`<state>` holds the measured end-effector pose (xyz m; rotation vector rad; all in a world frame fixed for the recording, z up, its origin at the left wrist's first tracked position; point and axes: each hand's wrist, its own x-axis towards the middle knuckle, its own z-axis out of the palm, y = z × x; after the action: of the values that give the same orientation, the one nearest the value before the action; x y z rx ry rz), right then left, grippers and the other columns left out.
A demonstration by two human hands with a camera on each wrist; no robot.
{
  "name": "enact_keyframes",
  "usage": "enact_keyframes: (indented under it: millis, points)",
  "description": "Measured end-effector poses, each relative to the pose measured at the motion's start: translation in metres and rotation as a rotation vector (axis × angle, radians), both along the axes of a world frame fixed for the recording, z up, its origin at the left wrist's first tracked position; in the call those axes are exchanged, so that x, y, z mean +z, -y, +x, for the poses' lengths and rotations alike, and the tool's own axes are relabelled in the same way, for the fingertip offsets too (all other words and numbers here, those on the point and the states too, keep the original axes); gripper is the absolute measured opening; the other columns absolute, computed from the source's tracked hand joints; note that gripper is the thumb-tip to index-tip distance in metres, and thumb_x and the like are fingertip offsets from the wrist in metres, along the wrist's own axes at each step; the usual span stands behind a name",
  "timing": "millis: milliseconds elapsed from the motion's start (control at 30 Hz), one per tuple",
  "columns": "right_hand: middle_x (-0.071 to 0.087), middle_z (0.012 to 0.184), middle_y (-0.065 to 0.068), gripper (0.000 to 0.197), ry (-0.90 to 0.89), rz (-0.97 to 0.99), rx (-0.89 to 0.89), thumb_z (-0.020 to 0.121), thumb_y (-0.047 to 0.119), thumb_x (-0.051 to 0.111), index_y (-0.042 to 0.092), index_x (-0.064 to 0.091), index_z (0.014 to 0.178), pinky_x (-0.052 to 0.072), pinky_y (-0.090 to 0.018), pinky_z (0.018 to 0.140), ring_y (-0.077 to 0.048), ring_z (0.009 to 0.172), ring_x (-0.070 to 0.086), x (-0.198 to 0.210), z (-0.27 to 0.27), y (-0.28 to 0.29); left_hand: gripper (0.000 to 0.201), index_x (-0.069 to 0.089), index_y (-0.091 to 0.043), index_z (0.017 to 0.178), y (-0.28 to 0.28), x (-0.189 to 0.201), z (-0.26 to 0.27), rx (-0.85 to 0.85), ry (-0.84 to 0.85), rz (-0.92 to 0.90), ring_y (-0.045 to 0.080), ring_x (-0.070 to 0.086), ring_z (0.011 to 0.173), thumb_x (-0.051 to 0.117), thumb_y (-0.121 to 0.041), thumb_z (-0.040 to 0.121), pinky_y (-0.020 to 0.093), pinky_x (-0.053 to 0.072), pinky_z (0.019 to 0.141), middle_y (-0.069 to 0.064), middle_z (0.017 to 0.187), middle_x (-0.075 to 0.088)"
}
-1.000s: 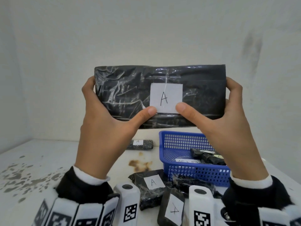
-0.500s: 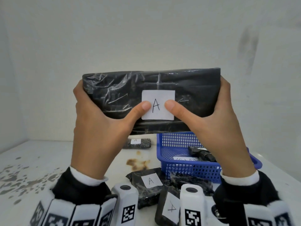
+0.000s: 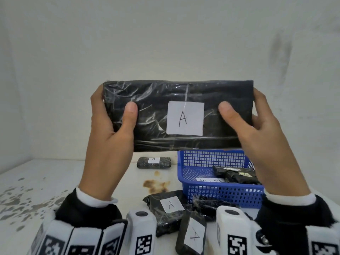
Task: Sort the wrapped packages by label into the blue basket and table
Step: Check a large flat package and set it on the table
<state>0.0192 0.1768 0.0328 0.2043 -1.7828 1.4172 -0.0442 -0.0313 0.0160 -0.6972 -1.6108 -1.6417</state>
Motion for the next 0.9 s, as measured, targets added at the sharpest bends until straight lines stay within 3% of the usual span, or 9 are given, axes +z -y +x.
enact_keyframes:
  millis: [100, 200, 300, 433, 600, 767, 833, 900]
  points:
    - [0.078, 0.101, 0.004, 0.054, 0.004, -0.029, 0.038, 0.085, 0.051, 0.061, 0.044, 0.048, 0.137, 0.06, -0.036, 0.078, -0.014, 0.09, 0.076, 0.001, 0.002, -0.008, 0.025, 0.036, -0.038, 0.128, 0.0, 0.002, 0.0, -0.044, 0.034, 0.024, -0.011, 0.058, 0.102, 0.039, -0.034, 0.103, 0.015, 0.044, 0.09, -0.022, 0.11, 0.06]
    - [0.079, 0.097, 0.001, 0.055, 0.0, -0.045, 0.08, 0.082, 0.051, 0.06, 0.041, 0.049, 0.134, 0.06, -0.044, 0.081, -0.018, 0.089, 0.076, 0.002, 0.004, -0.012, 0.015, 0.036, -0.042, 0.118, -0.001, 0.004, 0.001, -0.042, 0.048, 0.051, -0.011, 0.059, 0.091, 0.033, -0.034, 0.105, 0.022, 0.047, 0.086, -0.018, 0.106, 0.058]
    - [0.078, 0.09, 0.006, 0.051, 0.013, -0.066, 0.111, 0.081, 0.052, 0.057, 0.038, 0.05, 0.13, 0.06, -0.049, 0.08, -0.015, 0.085, 0.076, 0.003, 0.004, -0.012, 0.009, 0.035, -0.043, 0.11, -0.001, 0.006, 0.003, -0.04, 0.055, 0.066, -0.013, 0.059, 0.078, 0.029, -0.039, 0.104, 0.019, 0.046, 0.073, -0.019, 0.095, 0.058]
    - [0.075, 0.083, 0.013, 0.049, 0.043, -0.101, 0.173, 0.081, 0.057, 0.051, 0.034, 0.051, 0.124, 0.06, -0.049, 0.08, -0.007, 0.08, 0.074, 0.004, 0.005, -0.012, 0.019, 0.038, -0.048, 0.12, 0.0, 0.007, 0.003, -0.032, 0.037, 0.059, -0.01, 0.06, 0.09, 0.031, -0.042, 0.104, 0.025, 0.047, 0.085, -0.024, 0.101, 0.058]
    - [0.077, 0.082, 0.006, 0.039, 0.08, -0.168, 0.173, 0.088, 0.048, 0.056, 0.032, 0.048, 0.122, 0.061, -0.052, 0.076, -0.013, 0.079, 0.075, 0.004, 0.001, -0.009, 0.016, 0.045, -0.044, 0.115, -0.002, 0.006, 0.003, -0.042, 0.021, 0.074, -0.007, 0.059, 0.087, 0.036, -0.04, 0.103, 0.024, 0.048, 0.082, -0.032, 0.088, 0.057]
    - [0.076, 0.081, 0.012, 0.038, 0.08, -0.086, 0.052, 0.088, 0.056, 0.055, 0.038, 0.048, 0.121, 0.062, -0.046, 0.072, -0.012, 0.076, 0.075, 0.002, 0.0, -0.003, 0.013, 0.043, -0.046, 0.114, -0.001, 0.006, 0.003, -0.044, 0.045, 0.086, 0.0, 0.061, 0.088, 0.04, -0.04, 0.102, 0.03, 0.053, 0.083, -0.021, 0.094, 0.061]
    - [0.076, 0.086, 0.012, 0.048, 0.082, -0.046, -0.01, 0.083, 0.06, 0.057, 0.037, 0.051, 0.125, 0.063, -0.039, 0.072, -0.009, 0.078, 0.075, 0.001, 0.0, 0.001, 0.017, 0.036, -0.052, 0.112, 0.0, 0.004, 0.002, -0.024, 0.083, 0.072, 0.009, 0.064, 0.094, 0.044, -0.045, 0.099, 0.039, 0.054, 0.089, -0.006, 0.107, 0.064]
    - [0.074, 0.099, 0.015, 0.05, 0.06, 0.028, -0.102, 0.084, 0.058, 0.062, 0.038, 0.052, 0.129, 0.061, -0.032, 0.079, -0.003, 0.088, 0.072, -0.002, -0.002, 0.005, 0.021, 0.032, -0.046, 0.111, -0.002, 0.002, 0.001, 0.013, 0.114, 0.056, 0.016, 0.062, 0.104, 0.047, -0.046, 0.096, 0.044, 0.049, 0.097, 0.01, 0.126, 0.055]
